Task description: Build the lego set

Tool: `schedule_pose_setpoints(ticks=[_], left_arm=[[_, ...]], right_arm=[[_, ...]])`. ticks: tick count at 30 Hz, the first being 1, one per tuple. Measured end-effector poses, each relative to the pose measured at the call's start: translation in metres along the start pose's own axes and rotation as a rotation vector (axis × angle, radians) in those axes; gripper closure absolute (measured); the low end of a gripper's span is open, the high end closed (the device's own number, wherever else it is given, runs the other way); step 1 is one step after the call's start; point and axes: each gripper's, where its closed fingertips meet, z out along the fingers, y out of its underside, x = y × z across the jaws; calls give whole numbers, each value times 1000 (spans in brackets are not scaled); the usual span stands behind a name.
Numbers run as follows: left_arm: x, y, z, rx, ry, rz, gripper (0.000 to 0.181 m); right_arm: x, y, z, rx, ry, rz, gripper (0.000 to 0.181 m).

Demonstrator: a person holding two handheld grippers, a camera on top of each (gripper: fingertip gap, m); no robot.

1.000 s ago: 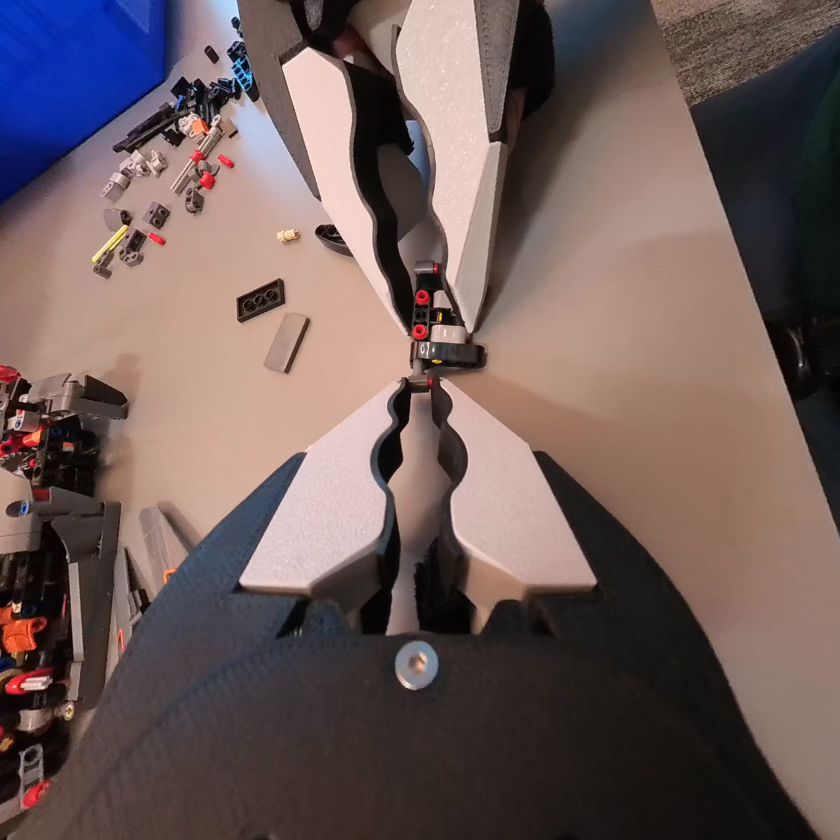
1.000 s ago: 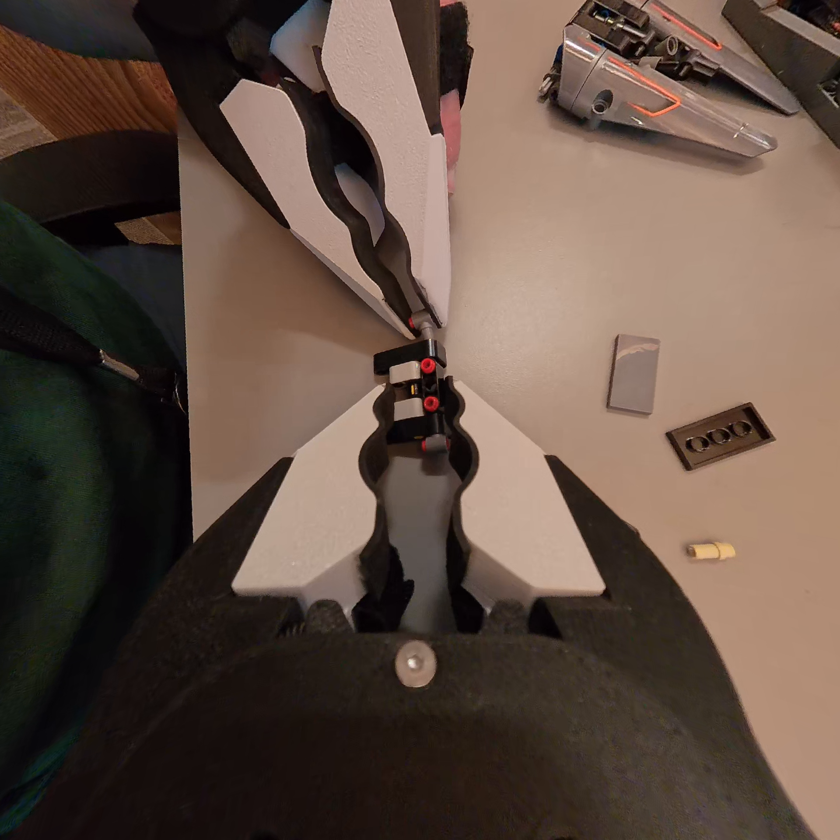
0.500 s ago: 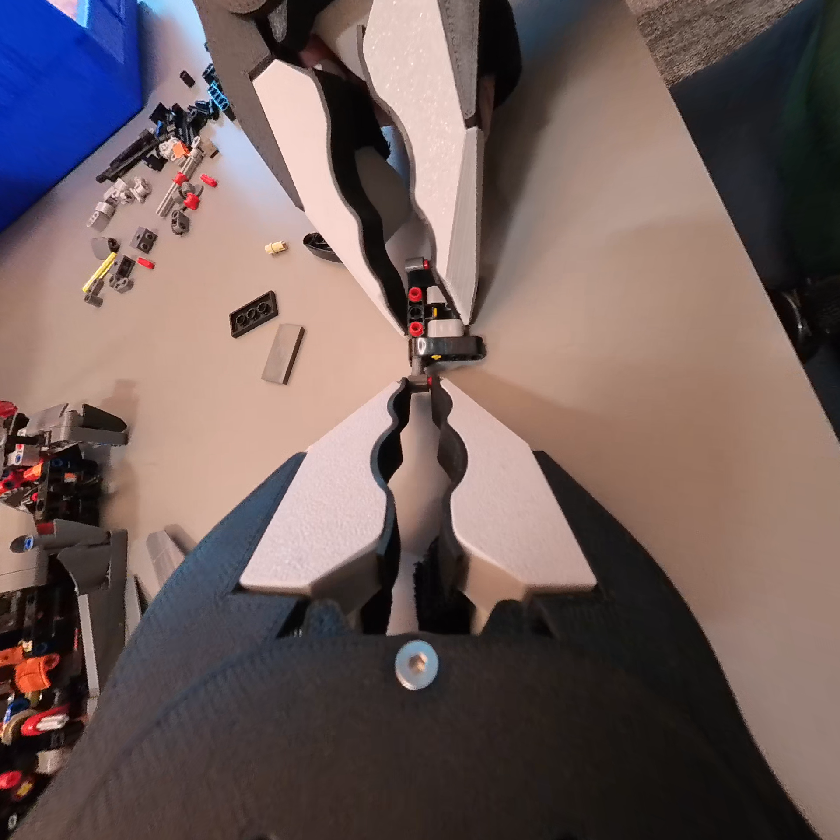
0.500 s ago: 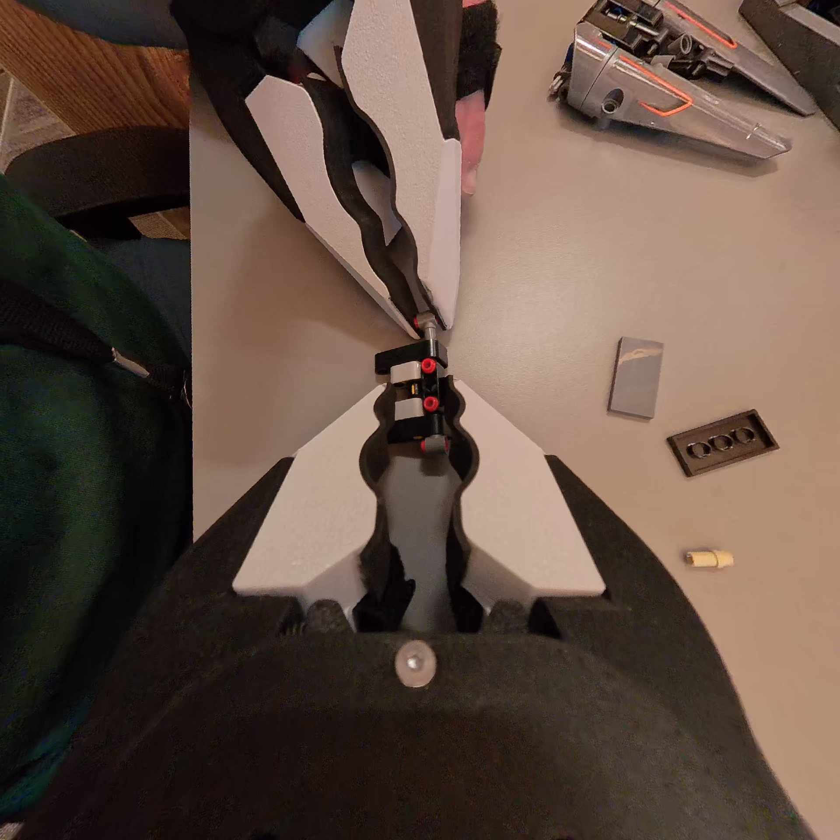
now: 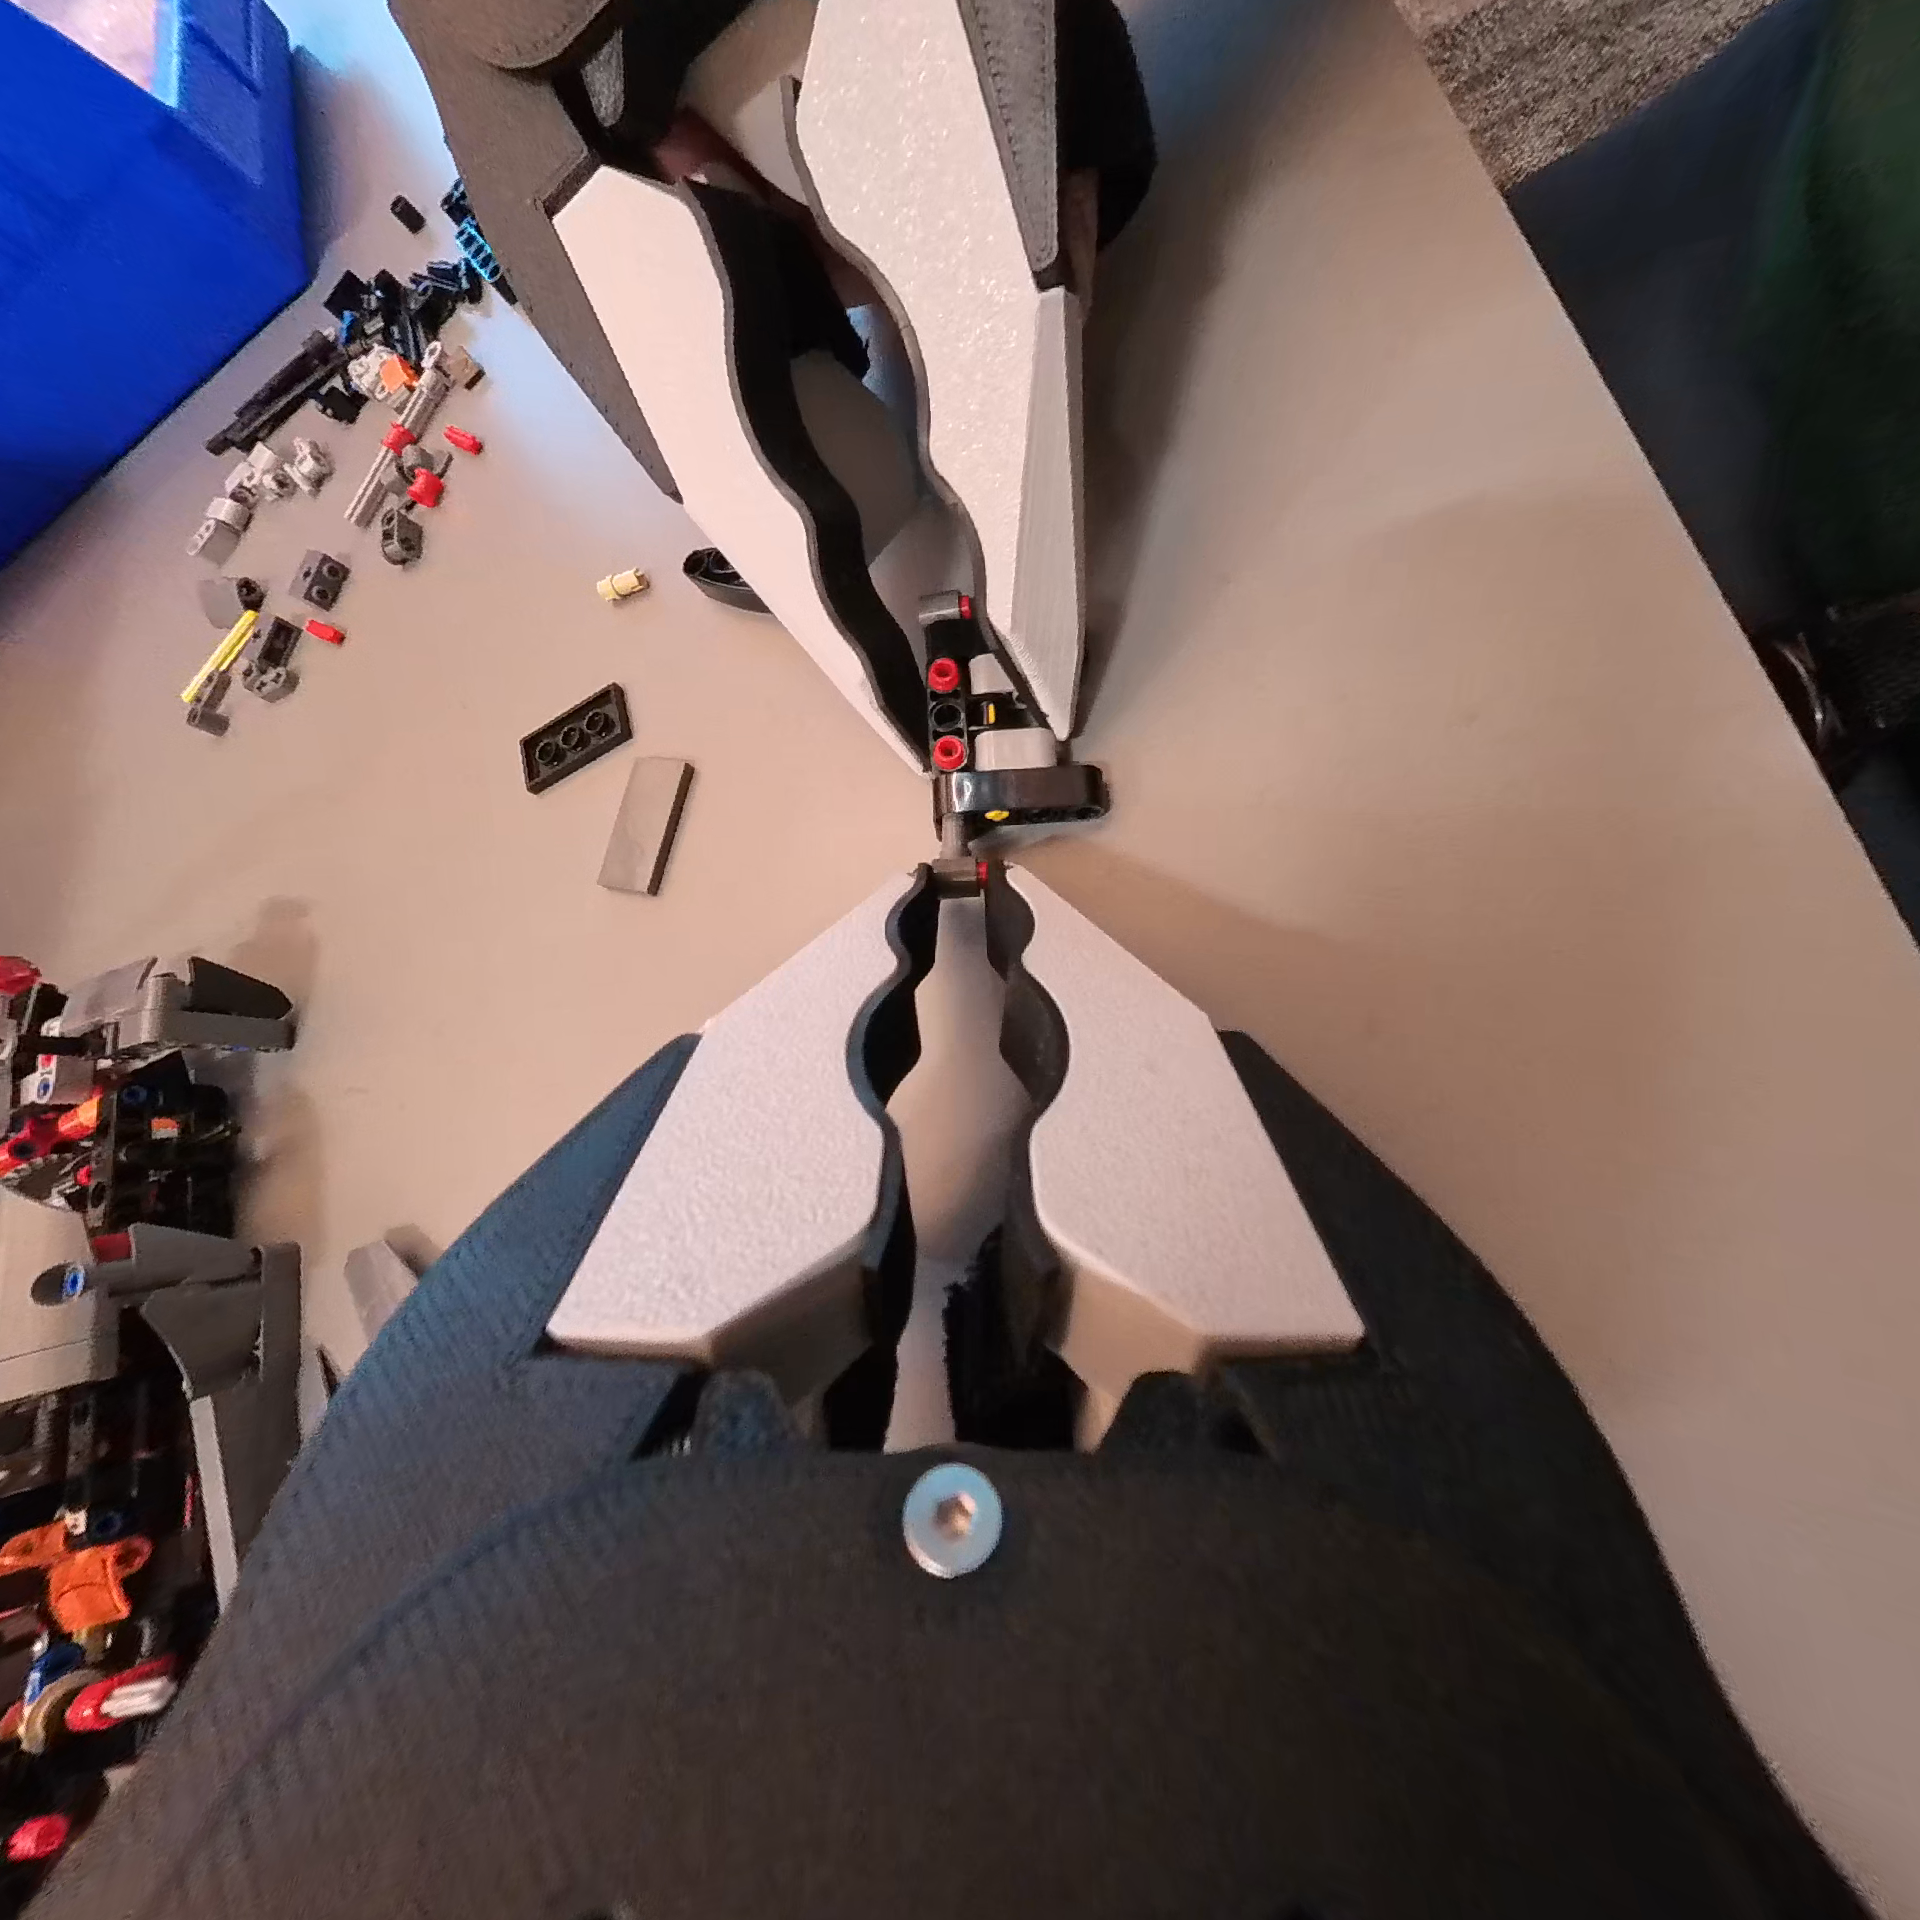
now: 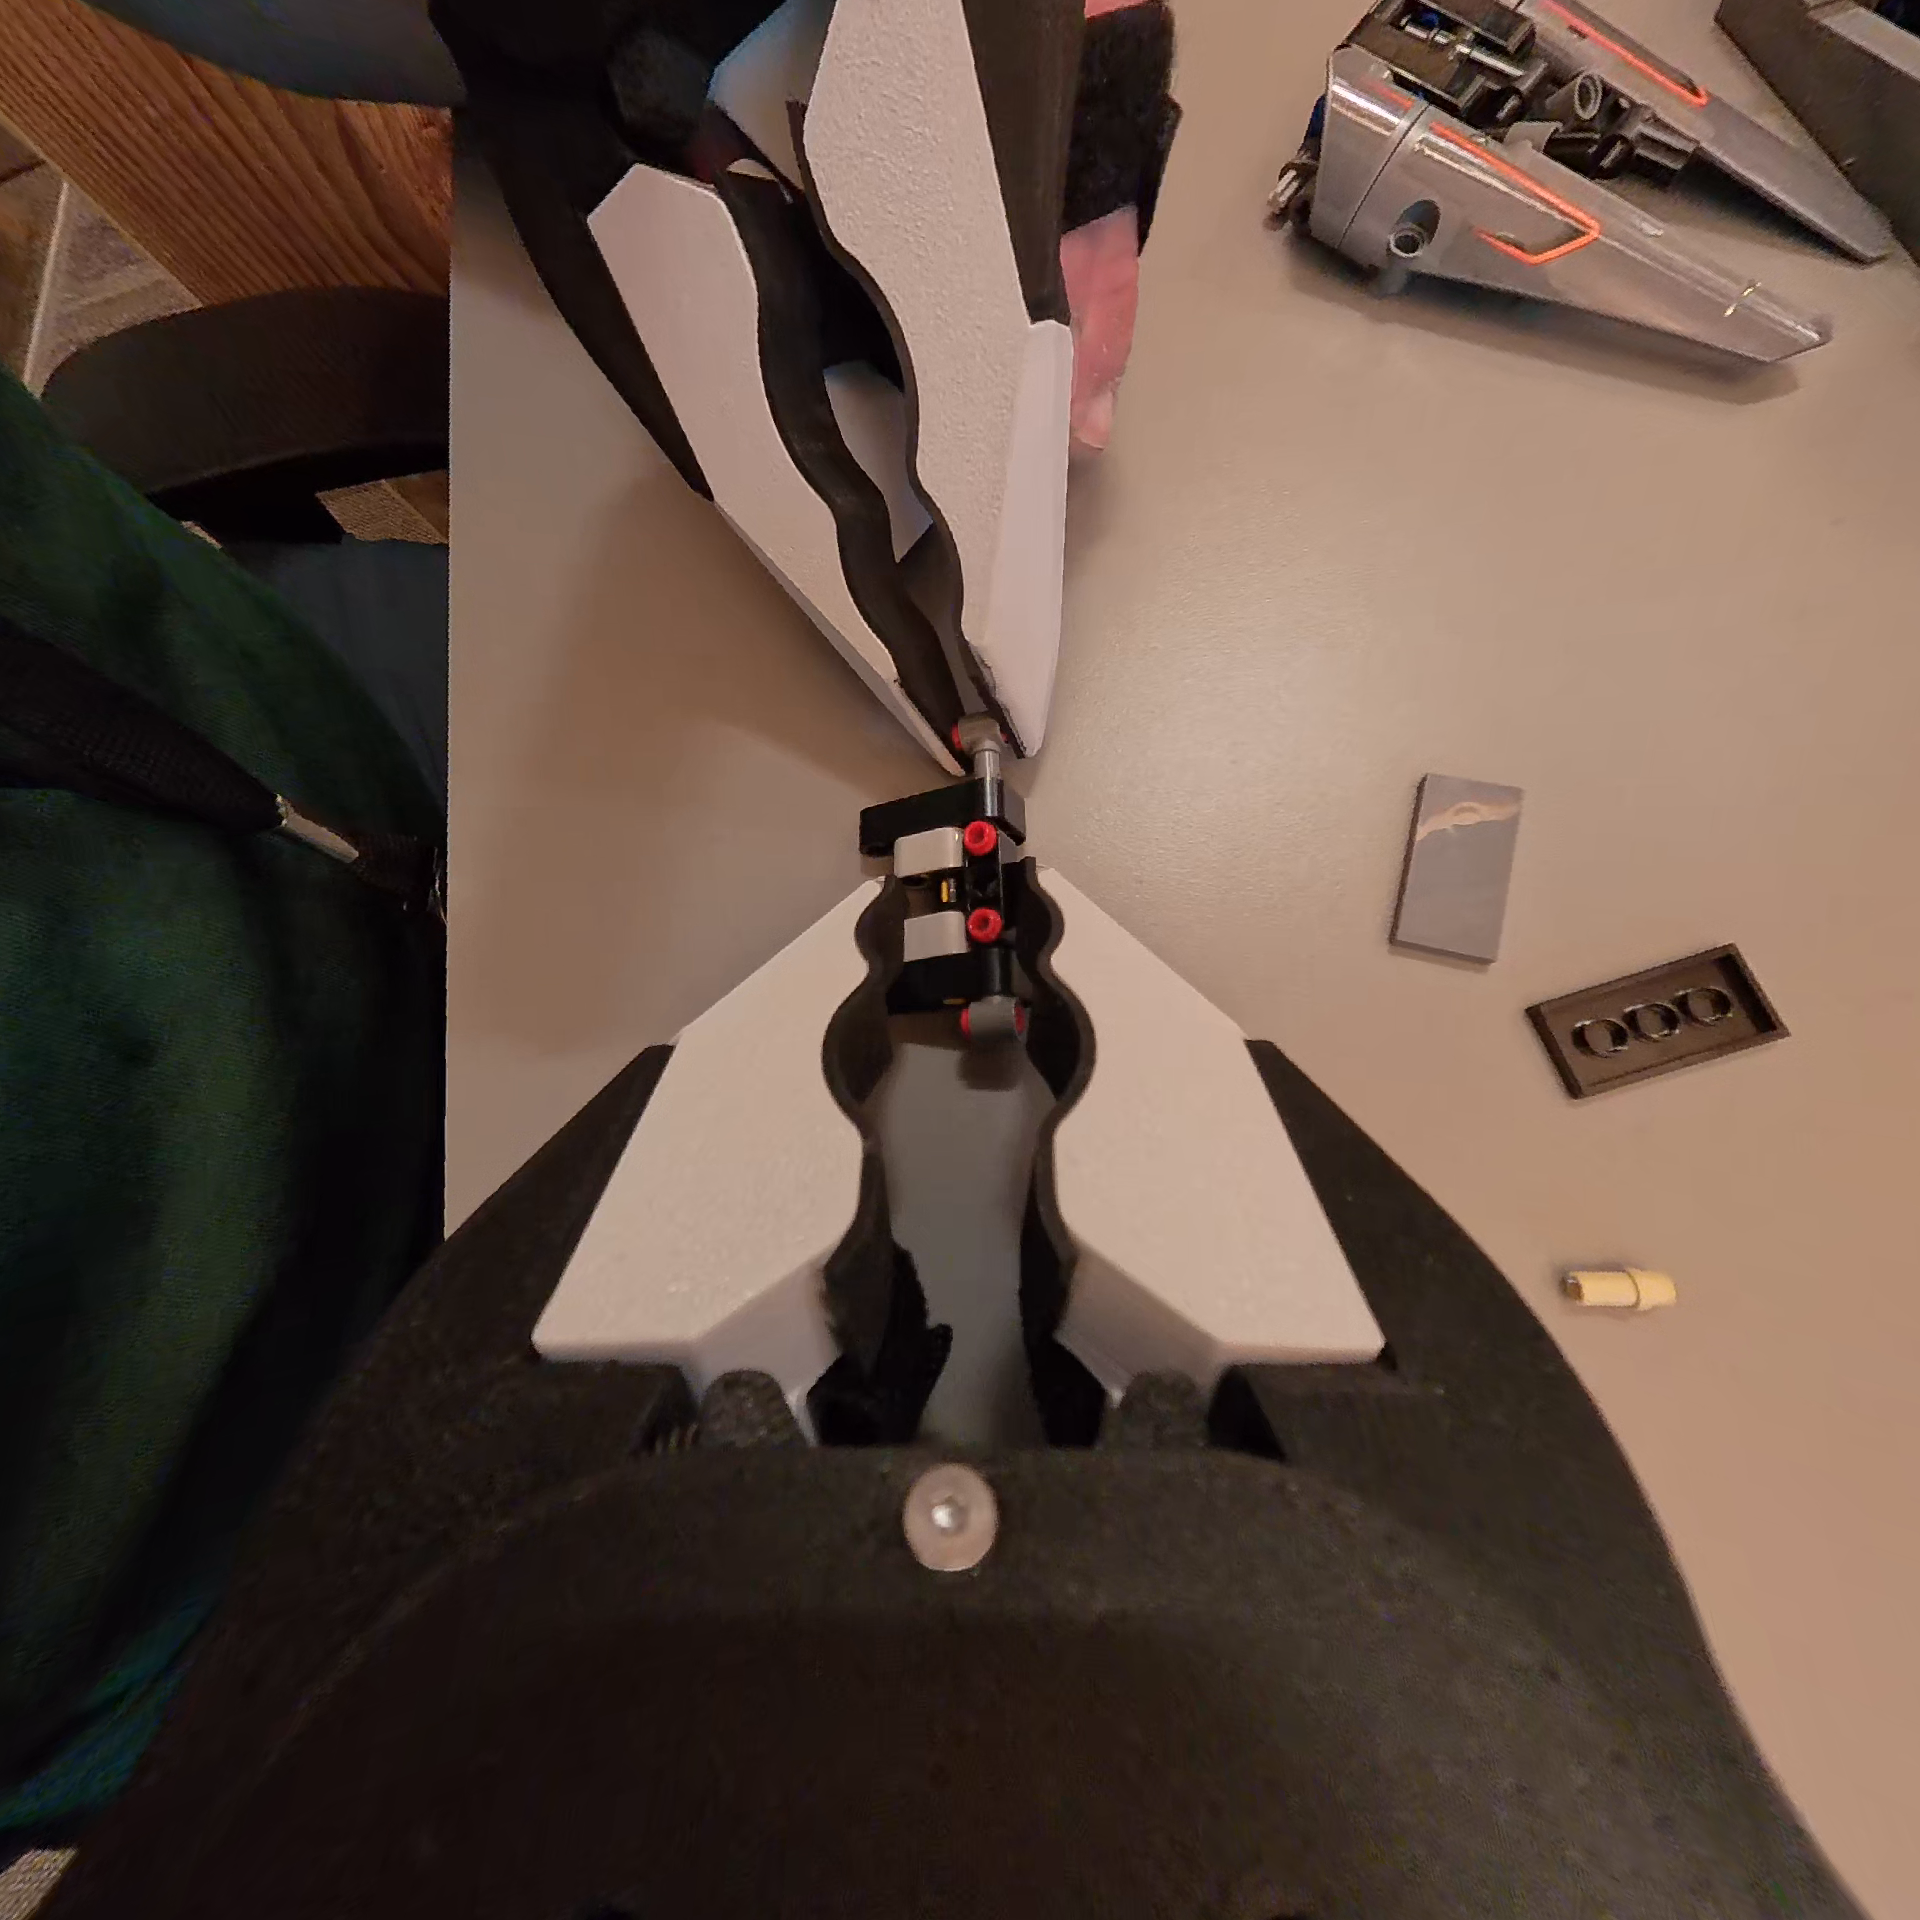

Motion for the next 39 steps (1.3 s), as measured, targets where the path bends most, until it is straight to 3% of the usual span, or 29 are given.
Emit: schedule_pose_setpoints(ticks=[39], left_arm=[[-1, -2, 4, 43, 118, 86, 174]], right_arm=[[-1, 0, 0, -16, -83, -28, 163]])
